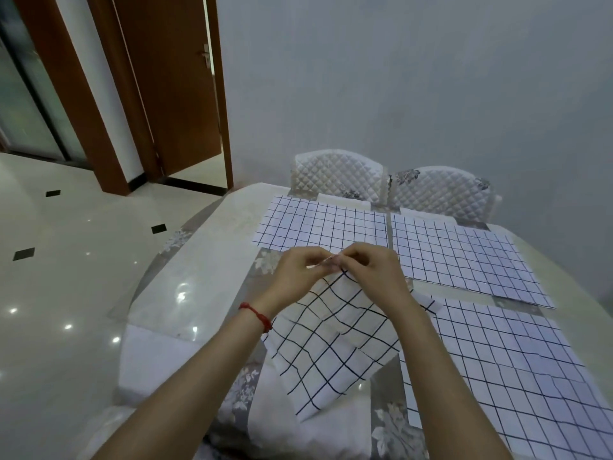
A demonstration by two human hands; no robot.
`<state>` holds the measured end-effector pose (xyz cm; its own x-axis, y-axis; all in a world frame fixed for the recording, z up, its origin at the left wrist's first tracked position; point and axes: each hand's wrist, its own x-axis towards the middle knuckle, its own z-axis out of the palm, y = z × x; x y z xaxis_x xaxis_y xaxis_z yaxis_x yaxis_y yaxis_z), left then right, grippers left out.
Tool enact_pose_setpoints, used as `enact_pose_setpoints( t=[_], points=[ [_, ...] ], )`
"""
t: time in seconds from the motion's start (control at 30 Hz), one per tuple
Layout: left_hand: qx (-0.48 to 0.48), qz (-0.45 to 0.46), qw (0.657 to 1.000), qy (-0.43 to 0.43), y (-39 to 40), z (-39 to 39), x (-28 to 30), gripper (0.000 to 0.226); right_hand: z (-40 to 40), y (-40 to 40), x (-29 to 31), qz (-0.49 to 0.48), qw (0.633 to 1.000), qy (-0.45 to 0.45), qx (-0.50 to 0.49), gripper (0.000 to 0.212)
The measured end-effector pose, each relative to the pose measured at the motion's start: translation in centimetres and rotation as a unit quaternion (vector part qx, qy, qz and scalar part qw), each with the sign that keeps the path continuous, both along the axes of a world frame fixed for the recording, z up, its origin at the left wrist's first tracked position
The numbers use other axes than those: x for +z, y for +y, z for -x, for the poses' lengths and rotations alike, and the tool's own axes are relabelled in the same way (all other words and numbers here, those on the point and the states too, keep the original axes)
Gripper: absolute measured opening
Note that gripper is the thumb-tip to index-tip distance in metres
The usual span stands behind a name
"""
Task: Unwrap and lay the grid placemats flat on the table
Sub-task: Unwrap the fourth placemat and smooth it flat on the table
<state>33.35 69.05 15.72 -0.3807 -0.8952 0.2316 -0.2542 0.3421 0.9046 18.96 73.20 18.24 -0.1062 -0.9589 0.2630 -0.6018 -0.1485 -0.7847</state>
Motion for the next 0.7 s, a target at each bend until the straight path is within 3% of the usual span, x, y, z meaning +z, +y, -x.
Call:
enact_pose_setpoints(
  t=[0.2,0.33,0.53,0.7],
  points=[
    [0.087,0.005,0.994,0.071,-1.8,-1.9,1.0,0.038,3.7,1.5,-0.1,-0.104,0.994,-0.010,0.003,0.036],
    [0.146,-0.002,0.985,0.094,-2.8,-3.8,1.3,0.041,6.2,2.6,-0.8,-0.135,0.987,-0.080,-0.028,0.013],
    [0.191,-0.037,0.974,0.115,-2.8,-4.7,1.1,0.032,6.3,2.1,-1.7,-0.083,0.977,-0.187,-0.067,0.024],
    [0.222,-0.067,0.964,0.131,-2.8,-5.2,0.6,0.028,5.1,1.5,-1.4,-0.042,0.968,-0.237,-0.064,0.018]
  ],
)
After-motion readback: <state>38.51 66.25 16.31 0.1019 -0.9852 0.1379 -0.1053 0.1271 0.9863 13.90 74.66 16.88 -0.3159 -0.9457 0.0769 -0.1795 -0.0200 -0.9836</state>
